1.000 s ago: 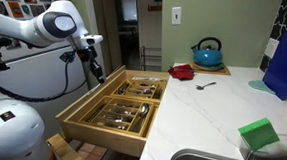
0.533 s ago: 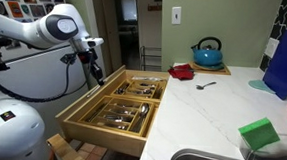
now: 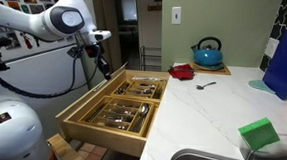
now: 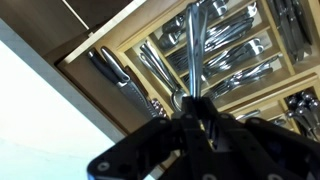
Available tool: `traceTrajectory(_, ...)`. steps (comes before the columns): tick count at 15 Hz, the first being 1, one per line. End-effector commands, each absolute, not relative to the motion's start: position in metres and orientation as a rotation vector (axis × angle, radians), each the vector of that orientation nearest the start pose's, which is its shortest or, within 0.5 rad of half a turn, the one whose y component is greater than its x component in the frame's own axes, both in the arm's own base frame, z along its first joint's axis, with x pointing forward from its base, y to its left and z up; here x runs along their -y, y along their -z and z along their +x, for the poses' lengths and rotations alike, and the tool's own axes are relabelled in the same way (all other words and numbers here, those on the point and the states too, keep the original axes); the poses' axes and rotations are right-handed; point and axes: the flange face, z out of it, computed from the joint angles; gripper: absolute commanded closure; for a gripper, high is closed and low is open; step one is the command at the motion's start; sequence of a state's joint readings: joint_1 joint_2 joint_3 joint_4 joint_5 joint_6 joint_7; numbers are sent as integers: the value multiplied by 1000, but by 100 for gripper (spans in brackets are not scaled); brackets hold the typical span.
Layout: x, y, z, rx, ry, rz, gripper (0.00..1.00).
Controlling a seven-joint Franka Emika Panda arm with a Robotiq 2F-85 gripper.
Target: Remove the knife from the open drawer and put it on the cupboard
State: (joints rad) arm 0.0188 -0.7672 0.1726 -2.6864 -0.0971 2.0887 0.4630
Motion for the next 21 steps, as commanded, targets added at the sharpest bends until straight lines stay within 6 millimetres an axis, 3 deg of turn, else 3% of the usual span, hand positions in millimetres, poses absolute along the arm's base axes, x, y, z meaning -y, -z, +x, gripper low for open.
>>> traceTrajectory(1,0,-499,357,-492,306,-3149,93)
traceTrajectory(5,68,-505,390,-577,214,-3020,93)
traceTrajectory(11,148,-495,434,-772,49,-2724,93)
traceTrajectory(17,231,-475,450,-994,-34,-2428,93)
traceTrajectory(21,273,-455,457,-1109,-3,-2317,93)
